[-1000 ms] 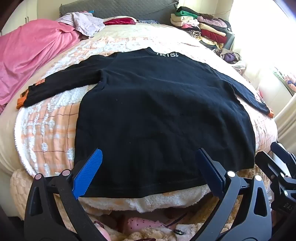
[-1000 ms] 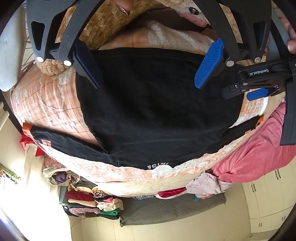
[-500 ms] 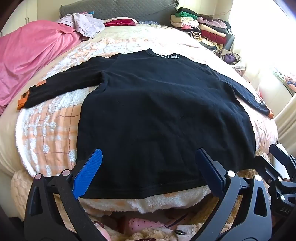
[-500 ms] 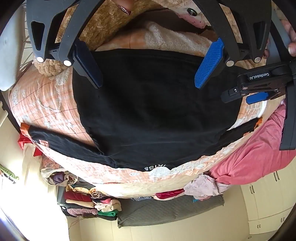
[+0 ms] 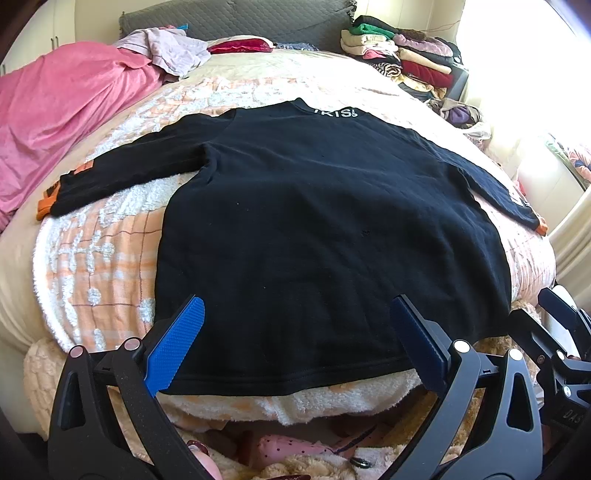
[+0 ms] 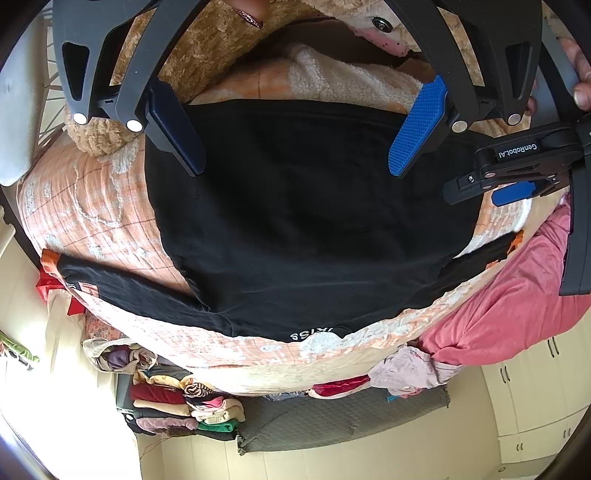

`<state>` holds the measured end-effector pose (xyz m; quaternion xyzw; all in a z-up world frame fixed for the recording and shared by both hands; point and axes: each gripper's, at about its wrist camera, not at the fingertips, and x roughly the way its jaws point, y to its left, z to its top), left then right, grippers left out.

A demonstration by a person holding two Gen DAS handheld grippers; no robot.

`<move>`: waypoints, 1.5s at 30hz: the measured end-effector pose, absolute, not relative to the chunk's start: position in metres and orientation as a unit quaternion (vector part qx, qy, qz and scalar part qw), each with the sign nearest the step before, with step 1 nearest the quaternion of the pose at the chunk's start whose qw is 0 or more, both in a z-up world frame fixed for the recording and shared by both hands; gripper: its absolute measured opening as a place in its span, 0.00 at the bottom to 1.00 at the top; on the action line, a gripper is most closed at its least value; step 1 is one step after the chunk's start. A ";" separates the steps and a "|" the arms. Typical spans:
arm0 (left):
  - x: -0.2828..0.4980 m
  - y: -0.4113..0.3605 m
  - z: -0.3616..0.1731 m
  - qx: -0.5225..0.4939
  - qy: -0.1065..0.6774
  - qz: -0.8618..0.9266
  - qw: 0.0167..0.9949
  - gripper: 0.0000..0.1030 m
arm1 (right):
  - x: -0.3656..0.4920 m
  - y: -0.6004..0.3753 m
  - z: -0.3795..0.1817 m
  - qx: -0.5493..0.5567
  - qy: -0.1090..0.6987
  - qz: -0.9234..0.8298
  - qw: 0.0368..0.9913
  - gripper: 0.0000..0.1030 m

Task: Fold small clothes

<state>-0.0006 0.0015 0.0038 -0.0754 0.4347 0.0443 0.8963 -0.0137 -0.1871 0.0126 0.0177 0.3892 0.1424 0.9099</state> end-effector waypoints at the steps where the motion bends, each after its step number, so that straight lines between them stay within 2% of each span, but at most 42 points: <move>1: -0.001 0.001 0.004 -0.075 0.435 0.045 0.896 0.92 | -0.014 -0.187 0.012 0.018 0.389 0.142 0.910 0.96; 45: 0.015 -0.006 0.006 -0.079 0.434 0.039 0.897 0.92 | 0.000 -0.192 0.019 0.026 0.384 0.130 0.914 0.96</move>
